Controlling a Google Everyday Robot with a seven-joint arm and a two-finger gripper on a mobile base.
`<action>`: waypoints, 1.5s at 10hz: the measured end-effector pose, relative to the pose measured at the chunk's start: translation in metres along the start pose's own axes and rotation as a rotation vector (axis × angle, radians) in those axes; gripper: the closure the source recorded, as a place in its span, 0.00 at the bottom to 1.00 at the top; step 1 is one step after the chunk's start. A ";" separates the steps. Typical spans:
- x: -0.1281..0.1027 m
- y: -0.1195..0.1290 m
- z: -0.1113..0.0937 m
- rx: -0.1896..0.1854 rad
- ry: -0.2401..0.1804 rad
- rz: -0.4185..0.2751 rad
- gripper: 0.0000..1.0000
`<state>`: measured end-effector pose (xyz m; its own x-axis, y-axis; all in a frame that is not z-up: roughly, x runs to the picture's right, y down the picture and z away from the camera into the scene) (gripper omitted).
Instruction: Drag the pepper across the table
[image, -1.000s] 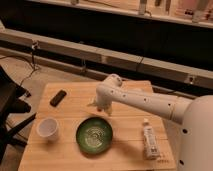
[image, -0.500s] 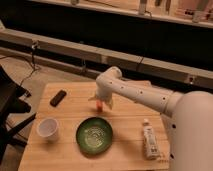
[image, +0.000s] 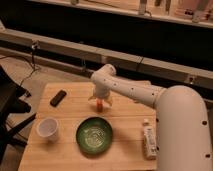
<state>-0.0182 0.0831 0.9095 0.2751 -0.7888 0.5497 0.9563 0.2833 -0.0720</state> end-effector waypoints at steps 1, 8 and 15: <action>0.003 0.000 0.007 -0.015 0.000 -0.010 0.20; 0.006 0.004 0.040 -0.067 -0.035 -0.014 0.63; 0.005 0.005 0.038 -0.071 -0.031 -0.008 0.86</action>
<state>-0.0161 0.1012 0.9433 0.2657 -0.7729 0.5762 0.9632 0.2375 -0.1256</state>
